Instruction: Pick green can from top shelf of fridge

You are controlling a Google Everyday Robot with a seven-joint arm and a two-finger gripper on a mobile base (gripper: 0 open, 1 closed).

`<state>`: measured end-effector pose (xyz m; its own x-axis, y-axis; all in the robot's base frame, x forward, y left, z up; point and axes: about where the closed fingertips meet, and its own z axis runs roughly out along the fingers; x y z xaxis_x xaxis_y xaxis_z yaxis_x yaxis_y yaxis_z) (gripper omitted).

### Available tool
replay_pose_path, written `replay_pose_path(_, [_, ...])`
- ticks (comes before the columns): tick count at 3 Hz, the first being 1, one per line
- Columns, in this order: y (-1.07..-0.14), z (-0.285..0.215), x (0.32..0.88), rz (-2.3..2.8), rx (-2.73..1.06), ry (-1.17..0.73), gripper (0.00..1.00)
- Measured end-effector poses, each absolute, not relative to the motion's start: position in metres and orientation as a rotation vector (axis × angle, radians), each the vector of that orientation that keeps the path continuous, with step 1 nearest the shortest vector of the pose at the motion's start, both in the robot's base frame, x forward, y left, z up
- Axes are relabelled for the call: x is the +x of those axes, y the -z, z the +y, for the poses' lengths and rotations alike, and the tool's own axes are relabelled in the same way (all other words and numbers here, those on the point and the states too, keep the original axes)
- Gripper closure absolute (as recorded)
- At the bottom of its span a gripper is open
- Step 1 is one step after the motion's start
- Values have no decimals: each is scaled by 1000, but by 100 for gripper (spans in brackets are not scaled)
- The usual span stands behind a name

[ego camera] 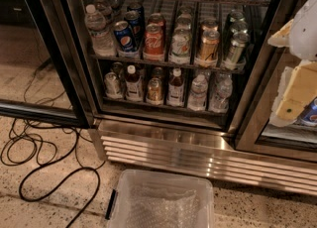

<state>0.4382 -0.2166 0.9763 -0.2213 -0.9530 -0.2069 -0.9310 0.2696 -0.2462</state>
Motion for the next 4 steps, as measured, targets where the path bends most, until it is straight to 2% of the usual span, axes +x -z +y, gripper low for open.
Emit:
replay_pose_path(1, [-976,-217,438,2231,-1724,99,0])
replay_pose_path(2, [-981,-206,460,2226,-1560,53,0])
replay_pose_path(4, [-1006,-173,535,2108,-1211,-91,0])
